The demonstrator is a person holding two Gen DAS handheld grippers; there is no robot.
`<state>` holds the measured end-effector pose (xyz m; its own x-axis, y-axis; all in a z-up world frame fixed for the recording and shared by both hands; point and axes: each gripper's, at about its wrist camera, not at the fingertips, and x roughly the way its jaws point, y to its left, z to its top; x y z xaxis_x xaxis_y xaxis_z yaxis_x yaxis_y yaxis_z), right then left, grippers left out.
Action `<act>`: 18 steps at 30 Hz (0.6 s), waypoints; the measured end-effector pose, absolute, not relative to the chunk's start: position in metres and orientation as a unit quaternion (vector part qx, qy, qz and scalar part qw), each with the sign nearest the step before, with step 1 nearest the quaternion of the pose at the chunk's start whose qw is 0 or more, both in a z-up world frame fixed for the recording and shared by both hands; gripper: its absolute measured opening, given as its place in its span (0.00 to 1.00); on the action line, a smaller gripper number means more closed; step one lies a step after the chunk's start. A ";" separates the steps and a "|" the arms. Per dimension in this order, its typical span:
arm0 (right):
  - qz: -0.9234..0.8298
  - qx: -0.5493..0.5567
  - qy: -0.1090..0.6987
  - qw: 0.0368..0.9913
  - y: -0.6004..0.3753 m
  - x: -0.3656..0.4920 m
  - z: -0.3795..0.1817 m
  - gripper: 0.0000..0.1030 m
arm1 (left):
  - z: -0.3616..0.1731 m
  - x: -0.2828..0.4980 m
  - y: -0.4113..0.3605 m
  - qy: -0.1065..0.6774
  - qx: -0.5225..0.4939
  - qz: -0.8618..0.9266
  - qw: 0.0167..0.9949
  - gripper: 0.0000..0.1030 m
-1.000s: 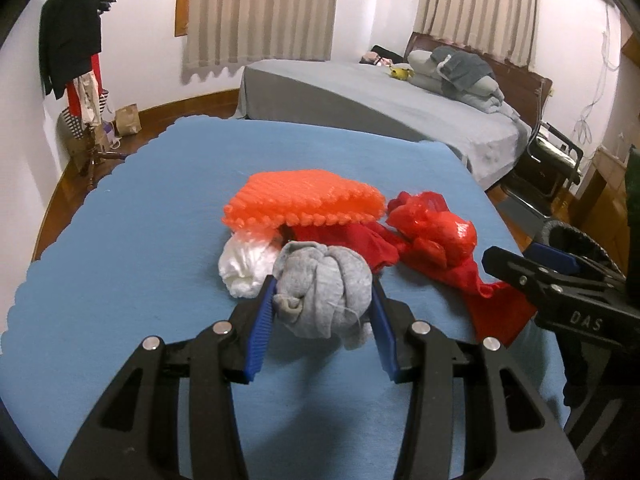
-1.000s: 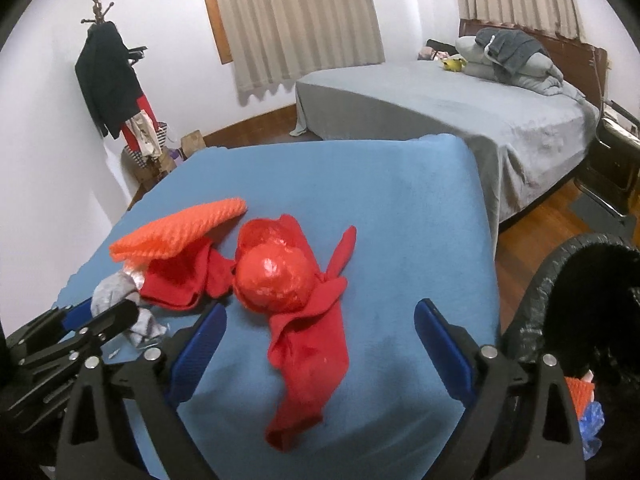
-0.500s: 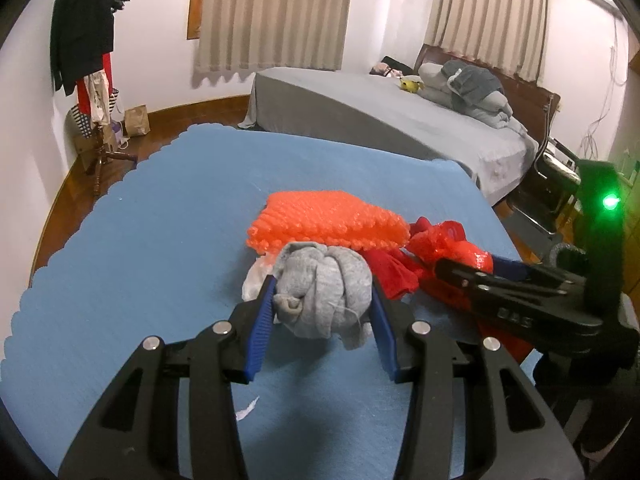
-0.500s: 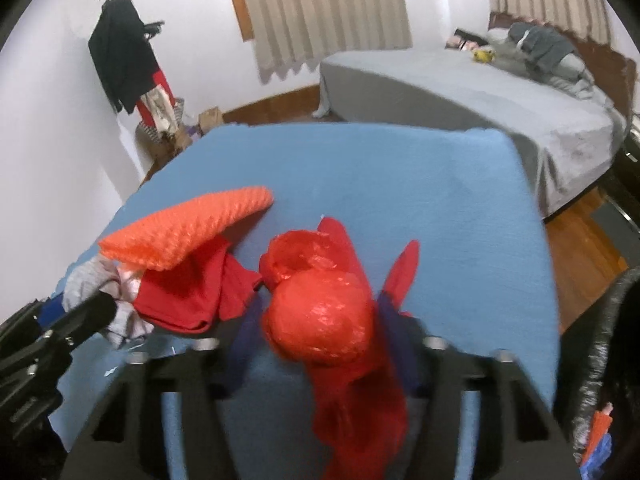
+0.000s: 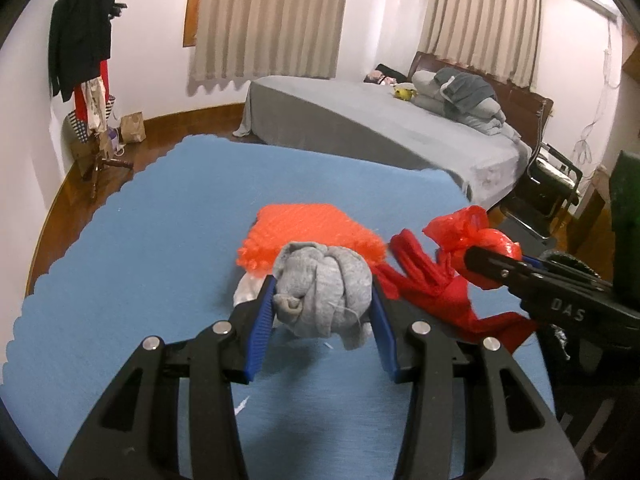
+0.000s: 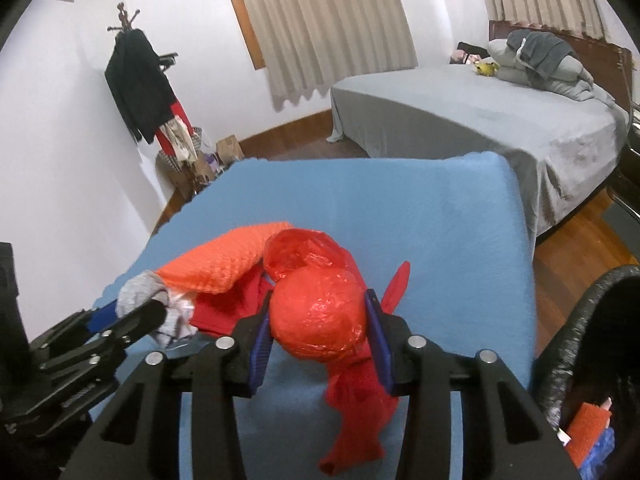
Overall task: Collect trash
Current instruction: 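Grasp red plastic bag with right tool while left tool holds grey sock, then carry grey sock and red bag over the bin and release both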
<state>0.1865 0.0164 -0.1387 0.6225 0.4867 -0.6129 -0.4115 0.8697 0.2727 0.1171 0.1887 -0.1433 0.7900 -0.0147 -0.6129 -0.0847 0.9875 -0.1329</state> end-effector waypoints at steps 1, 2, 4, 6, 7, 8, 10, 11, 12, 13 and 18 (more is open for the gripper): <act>0.250 0.054 0.353 0.900 0.014 0.184 -0.135 0.41 | -0.141 0.115 0.186 0.321 -0.077 0.017 0.944 0.42; 0.250 0.055 0.349 0.902 0.011 0.181 -0.131 0.41 | -0.139 0.114 0.184 0.319 -0.077 0.015 0.944 0.42; 0.250 0.058 0.343 0.904 0.007 0.175 -0.126 0.41 | -0.135 0.111 0.178 0.315 -0.075 0.011 0.946 0.42; 0.250 0.062 0.339 0.905 0.001 0.169 -0.120 0.41 | -0.131 0.108 0.173 0.310 -0.074 0.005 0.948 0.42; 0.249 0.063 0.338 0.905 -0.001 0.167 -0.118 0.41 | -0.128 0.107 0.170 0.308 -0.073 0.002 0.949 0.42; 0.249 0.064 0.337 0.906 -0.003 0.165 -0.116 0.41 | -0.126 0.105 0.168 0.306 -0.072 -0.001 0.949 0.42; 0.249 0.066 0.335 0.907 -0.007 0.161 -0.114 0.41 | -0.123 0.103 0.162 0.302 -0.071 -0.007 0.951 0.42; 0.248 0.066 0.333 0.907 -0.009 0.157 -0.113 0.41 | -0.121 0.102 0.159 0.300 -0.070 -0.010 0.951 0.42; 0.248 0.066 0.331 0.908 -0.012 0.155 -0.112 0.41 | -0.120 0.101 0.156 0.299 -0.069 -0.012 0.952 0.42; 0.247 0.067 0.329 0.909 -0.016 0.152 -0.110 0.41 | -0.118 0.099 0.153 0.297 -0.068 -0.015 0.952 0.42; 0.238 0.072 0.322 0.913 -0.030 0.145 -0.103 0.41 | -0.114 0.094 0.138 0.293 -0.065 -0.028 0.953 0.42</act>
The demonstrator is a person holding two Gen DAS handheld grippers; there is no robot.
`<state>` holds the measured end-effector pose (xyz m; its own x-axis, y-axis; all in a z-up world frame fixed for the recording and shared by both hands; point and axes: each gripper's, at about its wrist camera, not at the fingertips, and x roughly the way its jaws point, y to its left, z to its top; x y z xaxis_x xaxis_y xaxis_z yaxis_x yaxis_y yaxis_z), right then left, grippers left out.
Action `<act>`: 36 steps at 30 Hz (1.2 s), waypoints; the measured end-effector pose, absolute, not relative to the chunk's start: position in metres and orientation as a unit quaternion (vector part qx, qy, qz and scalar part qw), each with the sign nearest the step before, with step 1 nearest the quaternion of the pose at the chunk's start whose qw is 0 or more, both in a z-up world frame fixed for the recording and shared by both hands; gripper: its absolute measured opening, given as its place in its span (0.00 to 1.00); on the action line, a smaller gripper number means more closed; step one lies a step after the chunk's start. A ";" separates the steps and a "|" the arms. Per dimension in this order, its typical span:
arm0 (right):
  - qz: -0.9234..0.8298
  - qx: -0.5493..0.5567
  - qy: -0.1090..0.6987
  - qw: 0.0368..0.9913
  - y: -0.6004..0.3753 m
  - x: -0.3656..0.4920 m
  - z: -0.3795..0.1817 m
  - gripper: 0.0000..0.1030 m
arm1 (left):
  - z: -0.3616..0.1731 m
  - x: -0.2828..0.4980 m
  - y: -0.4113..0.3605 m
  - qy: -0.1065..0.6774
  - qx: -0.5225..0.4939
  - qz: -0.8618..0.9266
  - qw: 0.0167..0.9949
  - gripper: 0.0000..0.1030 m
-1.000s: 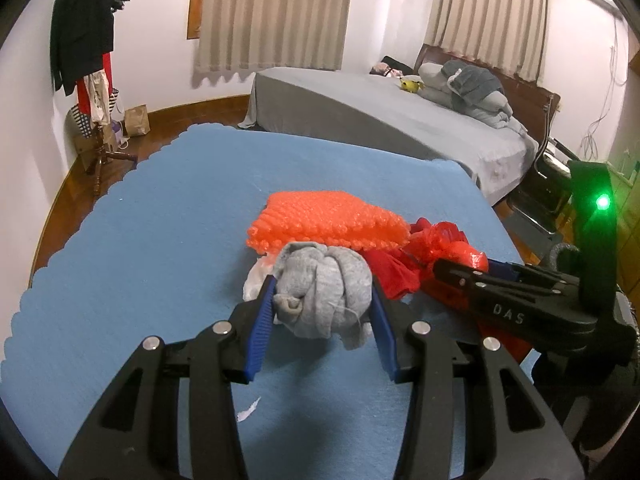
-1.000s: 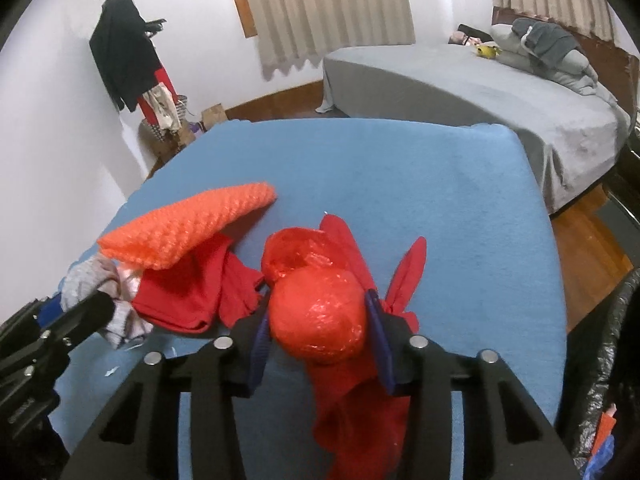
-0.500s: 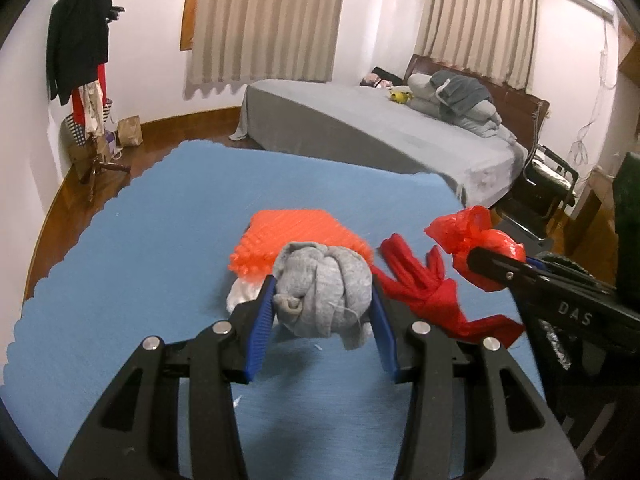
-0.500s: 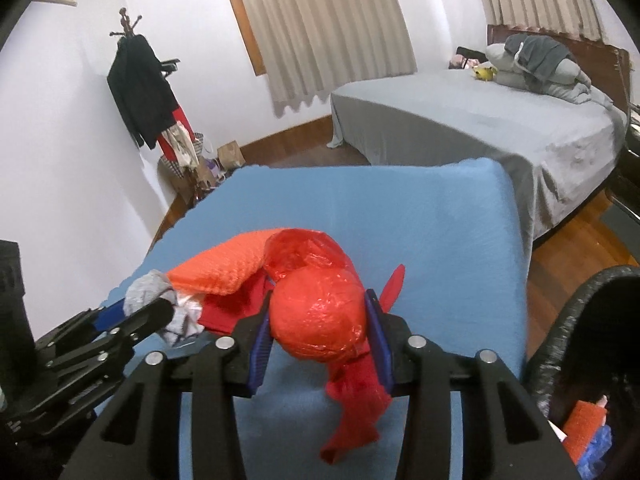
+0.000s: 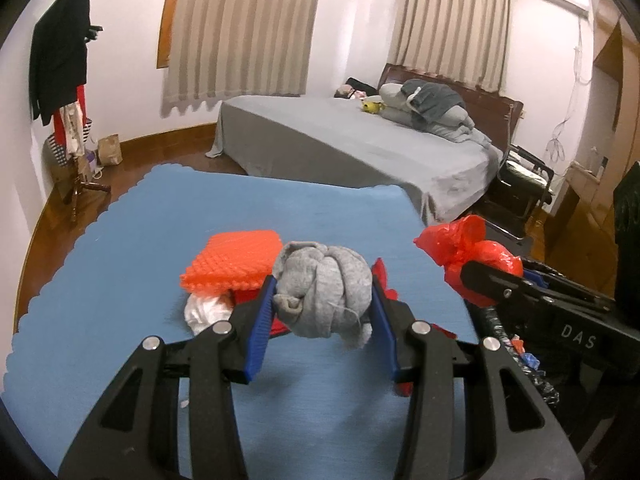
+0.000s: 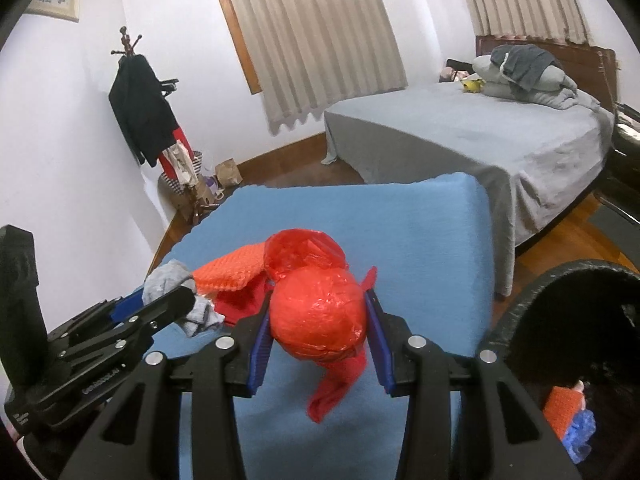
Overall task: Collect trash
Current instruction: 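Carry grey sock and red bag over the bin and release both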
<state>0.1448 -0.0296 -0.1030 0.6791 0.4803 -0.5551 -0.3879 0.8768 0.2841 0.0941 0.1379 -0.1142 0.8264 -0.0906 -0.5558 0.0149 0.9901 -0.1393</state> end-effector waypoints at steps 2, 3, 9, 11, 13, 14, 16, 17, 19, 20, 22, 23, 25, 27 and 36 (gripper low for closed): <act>0.231 0.073 0.318 0.917 -0.039 0.141 -0.100 0.41 | -0.114 0.092 0.134 0.292 -0.062 -0.031 0.954 0.42; 0.227 0.073 0.317 0.918 -0.043 0.139 -0.098 0.41 | -0.114 0.091 0.131 0.292 -0.061 -0.033 0.954 0.42; 0.201 0.080 0.308 0.926 -0.071 0.127 -0.091 0.41 | -0.109 0.087 0.114 0.289 -0.053 -0.046 0.955 0.42; 0.192 0.081 0.304 0.929 -0.082 0.122 -0.089 0.41 | -0.106 0.088 0.109 0.289 -0.053 -0.051 0.955 0.42; 0.184 0.082 0.302 0.932 -0.091 0.118 -0.088 0.41 | -0.104 0.088 0.100 0.288 -0.052 -0.060 0.954 0.42; 0.179 0.083 0.300 0.933 -0.096 0.116 -0.087 0.41 | -0.103 0.087 0.096 0.288 -0.051 -0.064 0.954 0.42; 0.172 0.085 0.298 0.935 -0.105 0.113 -0.086 0.41 | -0.101 0.085 0.085 0.286 -0.048 -0.074 0.954 0.42; 0.166 0.087 0.296 0.937 -0.110 0.112 -0.085 0.41 | -0.099 0.084 0.079 0.285 -0.047 -0.081 0.954 0.42; 0.157 0.089 0.292 0.939 -0.118 0.109 -0.082 0.41 | -0.096 0.083 0.069 0.283 -0.044 -0.092 0.954 0.42; 0.152 0.090 0.290 0.941 -0.124 0.108 -0.081 0.41 | -0.095 0.083 0.064 0.282 -0.043 -0.097 0.954 0.42; 0.141 0.091 0.286 0.943 -0.134 0.105 -0.079 0.41 | -0.093 0.082 0.052 0.280 -0.039 -0.109 0.953 0.42; 0.134 0.093 0.285 0.945 -0.139 0.103 -0.079 0.41 | -0.092 0.081 0.048 0.280 -0.038 -0.114 0.953 0.42; 0.124 0.095 0.283 0.946 -0.150 0.101 -0.078 0.41 | -0.087 0.081 0.036 0.277 -0.035 -0.126 0.952 0.42; 0.110 0.096 0.280 0.949 -0.162 0.098 -0.077 0.41 | -0.084 0.080 0.024 0.275 -0.032 -0.137 0.951 0.43; 0.055 0.103 0.275 0.954 -0.209 0.081 -0.081 0.42 | -0.078 0.077 -0.025 0.265 -0.013 -0.190 0.945 0.43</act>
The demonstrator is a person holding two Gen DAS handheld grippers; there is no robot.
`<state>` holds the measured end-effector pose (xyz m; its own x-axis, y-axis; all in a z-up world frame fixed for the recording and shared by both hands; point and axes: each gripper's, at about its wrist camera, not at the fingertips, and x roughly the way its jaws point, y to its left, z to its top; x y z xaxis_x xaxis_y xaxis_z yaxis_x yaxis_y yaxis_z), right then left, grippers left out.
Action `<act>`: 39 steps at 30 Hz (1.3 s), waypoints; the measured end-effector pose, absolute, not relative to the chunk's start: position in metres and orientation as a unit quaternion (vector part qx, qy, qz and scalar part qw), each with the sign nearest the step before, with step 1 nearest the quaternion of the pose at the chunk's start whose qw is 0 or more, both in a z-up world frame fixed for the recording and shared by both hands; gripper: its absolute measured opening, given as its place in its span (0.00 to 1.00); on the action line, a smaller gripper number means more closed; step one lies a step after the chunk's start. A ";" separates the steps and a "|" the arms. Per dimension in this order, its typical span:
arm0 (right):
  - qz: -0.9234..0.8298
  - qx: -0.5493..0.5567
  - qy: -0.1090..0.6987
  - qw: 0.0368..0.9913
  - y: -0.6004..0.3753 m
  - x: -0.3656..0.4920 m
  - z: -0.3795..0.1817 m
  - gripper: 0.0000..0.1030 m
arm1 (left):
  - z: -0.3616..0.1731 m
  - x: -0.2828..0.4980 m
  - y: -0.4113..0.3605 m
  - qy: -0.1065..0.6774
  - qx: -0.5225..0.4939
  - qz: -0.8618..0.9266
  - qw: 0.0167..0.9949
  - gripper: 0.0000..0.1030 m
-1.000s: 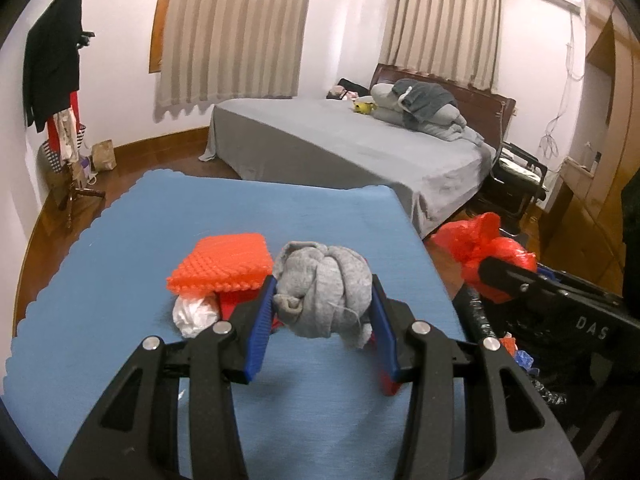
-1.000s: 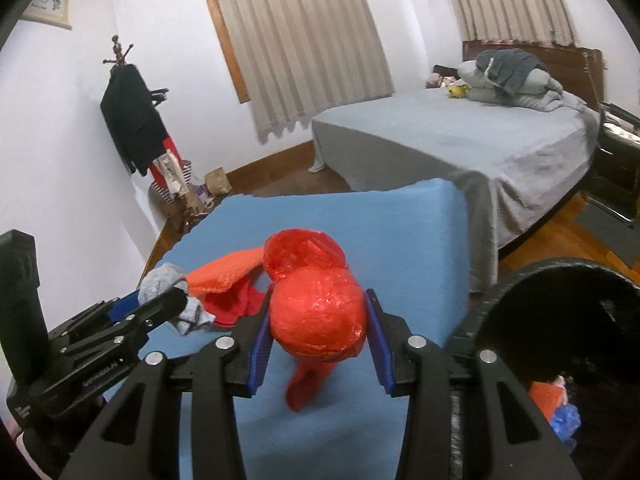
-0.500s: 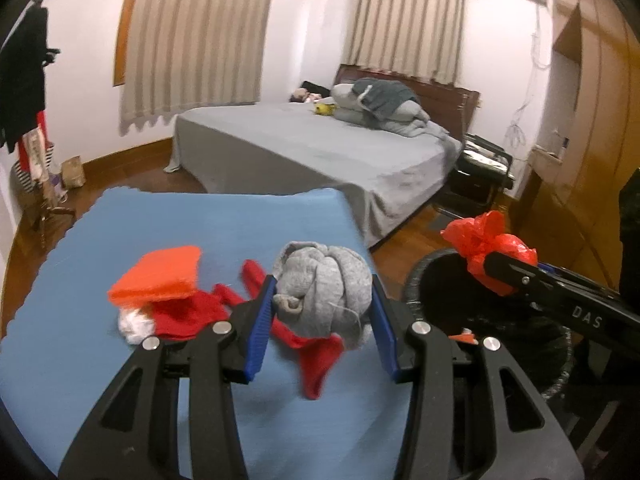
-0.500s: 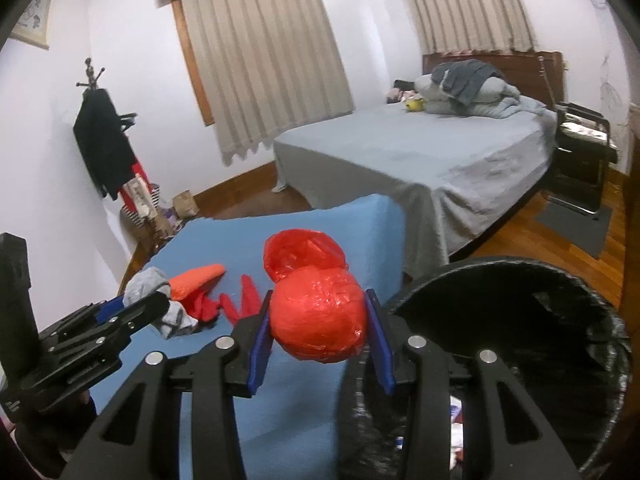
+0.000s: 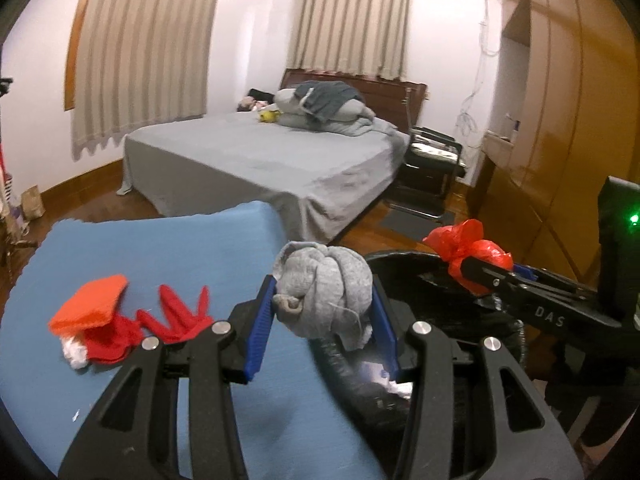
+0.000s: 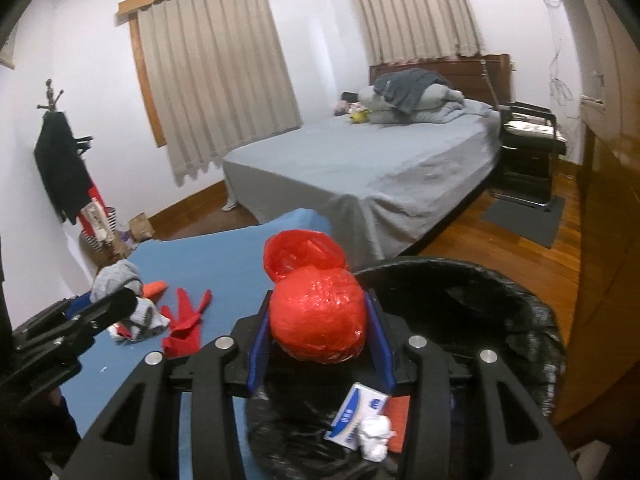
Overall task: Collect trash
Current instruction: 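Carry grey sock and red bag over the bin and release both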
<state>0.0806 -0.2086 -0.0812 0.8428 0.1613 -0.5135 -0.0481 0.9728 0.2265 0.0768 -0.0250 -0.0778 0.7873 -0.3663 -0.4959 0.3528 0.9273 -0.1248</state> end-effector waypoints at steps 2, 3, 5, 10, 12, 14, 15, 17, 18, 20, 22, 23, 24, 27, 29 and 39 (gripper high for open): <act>0.044 0.105 0.275 0.955 -0.219 0.077 -0.082 0.42 | -0.078 0.077 -0.033 0.264 -0.010 -0.198 0.944 0.43; 0.038 0.107 0.275 0.955 -0.224 0.075 -0.083 0.42 | -0.078 0.077 -0.039 0.264 -0.008 -0.204 0.943 0.43; 0.029 0.109 0.276 0.955 -0.233 0.073 -0.085 0.42 | -0.078 0.078 -0.046 0.263 -0.006 -0.210 0.942 0.43; 0.009 0.115 0.280 0.953 -0.250 0.069 -0.091 0.42 | -0.079 0.080 -0.067 0.262 0.002 -0.231 0.937 0.43; 0.003 0.116 0.282 0.952 -0.255 0.069 -0.093 0.42 | -0.081 0.081 -0.075 0.261 0.005 -0.238 0.935 0.43; -0.003 0.116 0.284 0.952 -0.260 0.068 -0.095 0.42 | -0.082 0.083 -0.081 0.261 0.008 -0.245 0.933 0.43; -0.005 0.118 0.284 0.951 -0.263 0.067 -0.096 0.42 | -0.084 0.084 -0.085 0.263 0.009 -0.250 0.932 0.43; -0.012 0.120 0.288 0.950 -0.269 0.068 -0.101 0.42 | -0.088 0.088 -0.092 0.267 0.010 -0.257 0.929 0.43; -0.015 0.122 0.290 0.949 -0.274 0.069 -0.103 0.42 | -0.091 0.090 -0.096 0.269 0.011 -0.261 0.927 0.43; -0.022 0.125 0.295 0.947 -0.279 0.069 -0.109 0.42 | -0.098 0.094 -0.104 0.275 0.013 -0.269 0.923 0.43; -0.028 0.128 0.301 0.944 -0.282 0.070 -0.115 0.42 | -0.107 0.100 -0.113 0.285 0.017 -0.278 0.917 0.43; -0.032 0.131 0.304 0.943 -0.284 0.070 -0.118 0.43 | -0.109 0.103 -0.116 0.289 0.018 -0.280 0.915 0.43; -0.034 0.132 0.306 0.942 -0.286 0.070 -0.121 0.43 | -0.114 0.105 -0.120 0.293 0.019 -0.283 0.913 0.43; -0.041 0.135 0.314 0.939 -0.293 0.072 -0.129 0.43 | -0.124 0.115 -0.131 0.306 0.021 -0.287 0.907 0.43; -0.045 0.138 0.319 0.937 -0.296 0.073 -0.134 0.44 | -0.131 0.120 -0.136 0.315 0.022 -0.291 0.903 0.43; -0.062 0.135 0.316 0.937 -0.302 0.072 -0.135 0.66 | -0.146 0.132 -0.143 0.334 0.013 -0.304 0.892 0.60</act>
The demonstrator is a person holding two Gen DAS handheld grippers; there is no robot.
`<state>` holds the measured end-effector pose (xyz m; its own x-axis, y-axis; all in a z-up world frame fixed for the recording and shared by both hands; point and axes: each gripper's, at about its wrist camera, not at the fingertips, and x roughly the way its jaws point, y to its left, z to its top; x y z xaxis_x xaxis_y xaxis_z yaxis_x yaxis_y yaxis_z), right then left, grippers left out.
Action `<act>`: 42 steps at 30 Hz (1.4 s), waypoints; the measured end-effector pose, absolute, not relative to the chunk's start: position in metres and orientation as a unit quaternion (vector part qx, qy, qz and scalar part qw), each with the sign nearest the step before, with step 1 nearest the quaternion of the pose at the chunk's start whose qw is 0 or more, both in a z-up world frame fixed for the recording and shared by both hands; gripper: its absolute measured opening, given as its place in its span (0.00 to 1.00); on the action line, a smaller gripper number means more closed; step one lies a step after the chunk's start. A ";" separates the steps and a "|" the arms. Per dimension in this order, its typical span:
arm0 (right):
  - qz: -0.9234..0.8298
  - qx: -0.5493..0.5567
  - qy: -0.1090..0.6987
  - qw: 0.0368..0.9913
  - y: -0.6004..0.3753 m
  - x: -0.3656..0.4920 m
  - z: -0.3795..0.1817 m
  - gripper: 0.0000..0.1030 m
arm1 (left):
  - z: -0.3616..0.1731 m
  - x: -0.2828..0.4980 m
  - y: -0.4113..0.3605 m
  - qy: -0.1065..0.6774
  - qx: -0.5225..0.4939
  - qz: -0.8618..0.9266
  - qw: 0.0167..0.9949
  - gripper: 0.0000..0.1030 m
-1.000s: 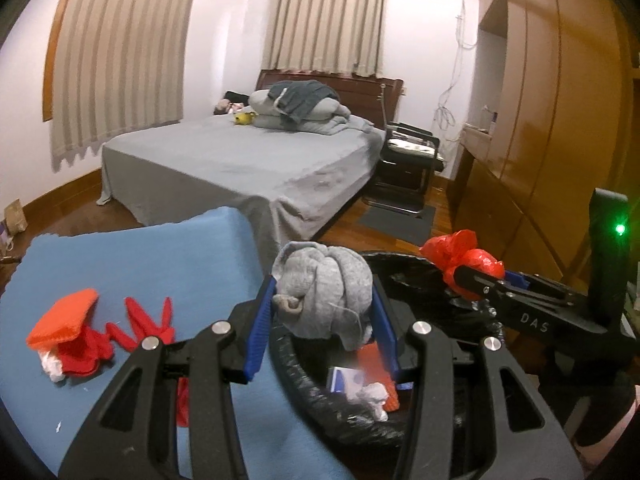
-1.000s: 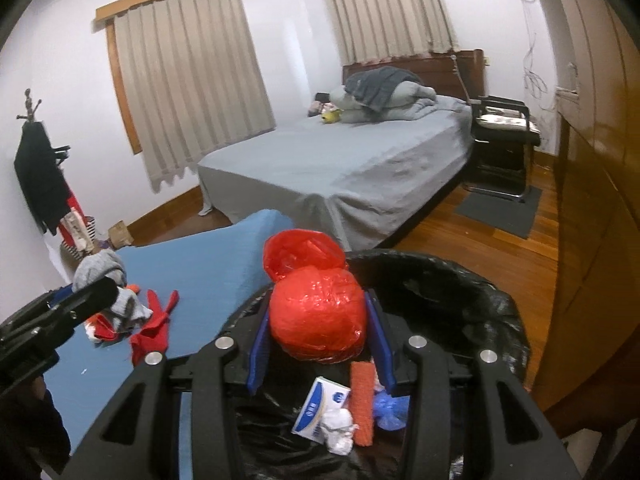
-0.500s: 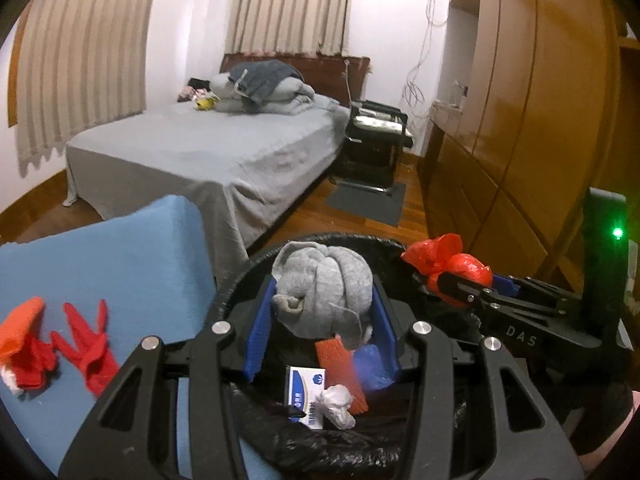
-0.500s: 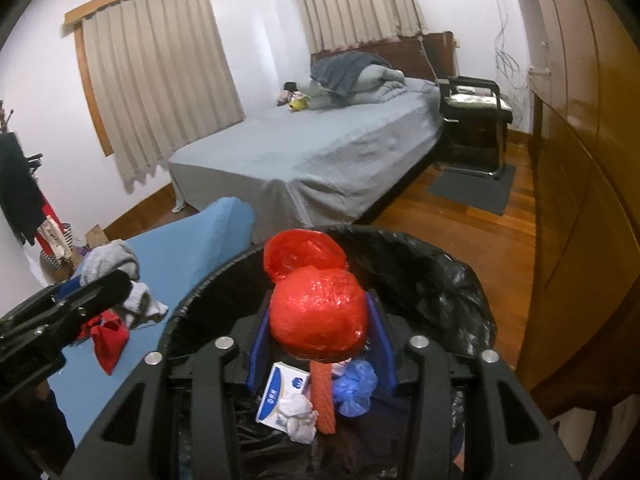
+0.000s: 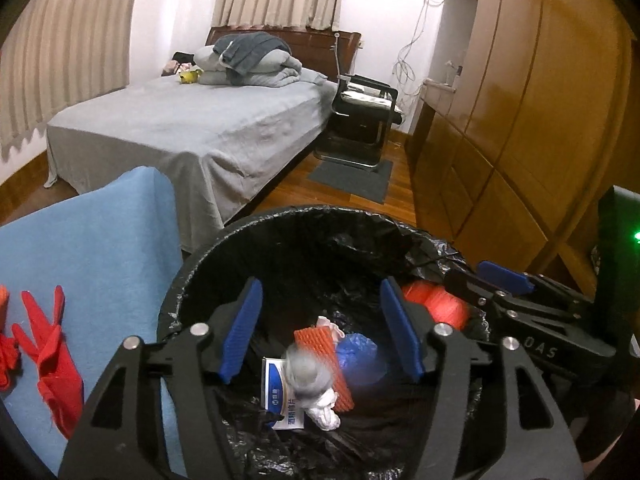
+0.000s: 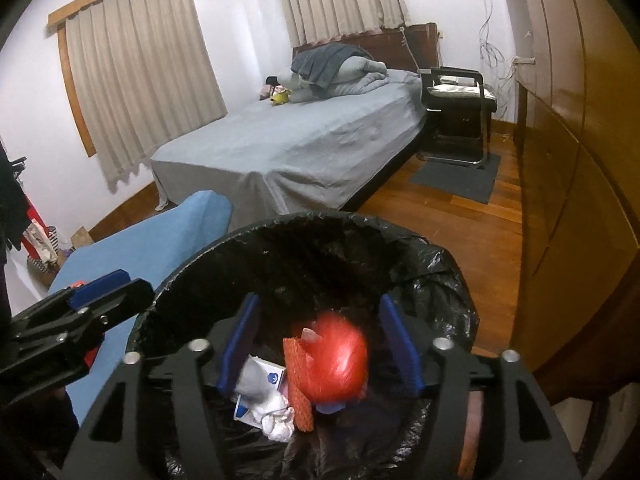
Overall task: Collect trash
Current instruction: 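Carry grey sock and red bag over the bin and release both, then grasp the white tissue under the orange mesh with the left tool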
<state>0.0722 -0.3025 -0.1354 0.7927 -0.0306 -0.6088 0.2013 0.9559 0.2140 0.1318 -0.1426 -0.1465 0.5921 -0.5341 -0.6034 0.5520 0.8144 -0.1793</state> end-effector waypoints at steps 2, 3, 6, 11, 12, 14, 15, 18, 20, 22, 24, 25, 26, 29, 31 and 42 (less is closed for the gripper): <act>-0.063 0.134 0.312 0.938 -0.301 0.070 -0.133 0.72 | -0.145 0.132 -0.137 0.332 0.012 -0.299 0.895 0.63; -0.064 0.133 0.310 0.939 -0.301 0.069 -0.132 0.81 | -0.143 0.131 -0.133 0.329 0.010 -0.294 0.897 0.65; -0.069 0.127 0.298 0.944 -0.296 0.067 -0.125 0.92 | -0.136 0.131 -0.118 0.318 0.006 -0.275 0.908 0.74; -0.049 0.116 0.291 0.949 -0.279 0.071 -0.111 0.94 | -0.123 0.127 -0.077 0.304 -0.003 -0.232 0.924 0.84; -0.043 0.116 0.290 0.949 -0.275 0.072 -0.109 0.94 | -0.121 0.125 -0.068 0.302 -0.003 -0.222 0.927 0.84; -0.028 0.112 0.289 0.950 -0.263 0.075 -0.105 0.94 | -0.117 0.123 -0.053 0.300 -0.004 -0.206 0.931 0.84; -0.021 0.108 0.288 0.951 -0.255 0.077 -0.103 0.94 | -0.116 0.122 -0.043 0.299 -0.006 -0.196 0.934 0.84; 0.004 0.102 0.288 0.952 -0.230 0.082 -0.101 0.94 | -0.114 0.116 -0.012 0.296 -0.009 -0.164 0.941 0.85; 0.023 0.097 0.290 0.952 -0.211 0.087 -0.101 0.94 | -0.112 0.114 0.008 0.296 -0.012 -0.142 0.944 0.85; 0.042 0.091 0.294 0.951 -0.191 0.092 -0.101 0.94 | -0.110 0.110 0.028 0.294 -0.015 -0.119 0.948 0.85; 0.062 0.083 0.296 0.950 -0.171 0.097 -0.102 0.94 | -0.111 0.106 0.046 0.293 -0.016 -0.099 0.951 0.85; 0.071 0.077 0.295 0.950 -0.160 0.099 -0.101 0.94 | -0.112 0.105 0.056 0.293 -0.019 -0.088 0.952 0.85; 0.080 0.071 0.296 0.949 -0.149 0.103 -0.102 0.94 | -0.112 0.104 0.064 0.293 -0.021 -0.080 0.952 0.85; 0.103 0.062 0.297 0.947 -0.122 0.111 -0.104 0.94 | -0.114 0.100 0.093 0.293 -0.028 -0.052 0.954 0.85; 0.118 0.056 0.299 0.945 -0.104 0.118 -0.106 0.94 | -0.117 0.099 0.113 0.294 -0.033 -0.031 0.955 0.85; 0.153 0.039 0.317 0.935 -0.040 0.149 -0.126 0.94 | -0.140 0.106 0.198 0.313 -0.059 0.055 0.946 0.84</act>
